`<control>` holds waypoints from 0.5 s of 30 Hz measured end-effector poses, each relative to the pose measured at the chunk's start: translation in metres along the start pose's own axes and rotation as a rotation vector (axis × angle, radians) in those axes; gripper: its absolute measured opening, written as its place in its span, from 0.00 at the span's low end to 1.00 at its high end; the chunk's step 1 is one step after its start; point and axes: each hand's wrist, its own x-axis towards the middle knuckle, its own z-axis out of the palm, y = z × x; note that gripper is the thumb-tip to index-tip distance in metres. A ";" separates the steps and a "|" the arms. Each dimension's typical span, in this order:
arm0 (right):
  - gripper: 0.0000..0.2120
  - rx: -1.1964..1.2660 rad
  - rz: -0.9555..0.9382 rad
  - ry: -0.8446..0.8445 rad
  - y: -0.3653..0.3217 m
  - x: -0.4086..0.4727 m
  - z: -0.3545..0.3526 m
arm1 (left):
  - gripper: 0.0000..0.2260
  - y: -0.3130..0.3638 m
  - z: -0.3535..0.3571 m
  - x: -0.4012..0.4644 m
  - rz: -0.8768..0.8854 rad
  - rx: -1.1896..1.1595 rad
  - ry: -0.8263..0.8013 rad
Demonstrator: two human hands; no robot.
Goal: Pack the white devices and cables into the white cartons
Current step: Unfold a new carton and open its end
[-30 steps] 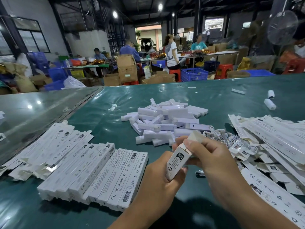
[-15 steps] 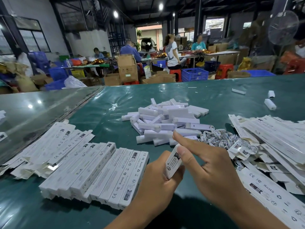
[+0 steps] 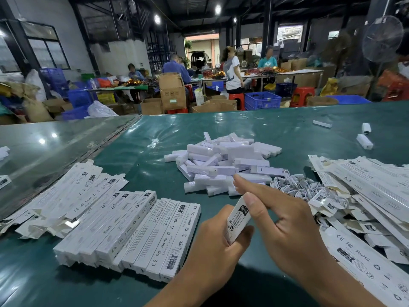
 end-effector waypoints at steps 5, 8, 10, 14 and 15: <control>0.19 0.052 0.024 -0.061 0.000 0.000 0.000 | 0.09 0.001 0.001 -0.001 0.012 -0.021 -0.005; 0.20 -0.048 -0.049 -0.109 -0.001 -0.001 -0.001 | 0.07 0.005 -0.001 -0.002 0.023 -0.020 -0.018; 0.20 -0.101 -0.096 -0.123 0.000 0.001 -0.005 | 0.05 0.004 -0.001 -0.003 0.022 -0.019 -0.025; 0.24 -0.110 -0.155 -0.136 0.001 0.005 -0.010 | 0.14 0.004 0.001 -0.002 0.042 0.018 -0.080; 0.26 -0.099 -0.161 -0.141 0.002 0.005 -0.011 | 0.15 0.004 0.001 -0.002 0.054 0.038 -0.094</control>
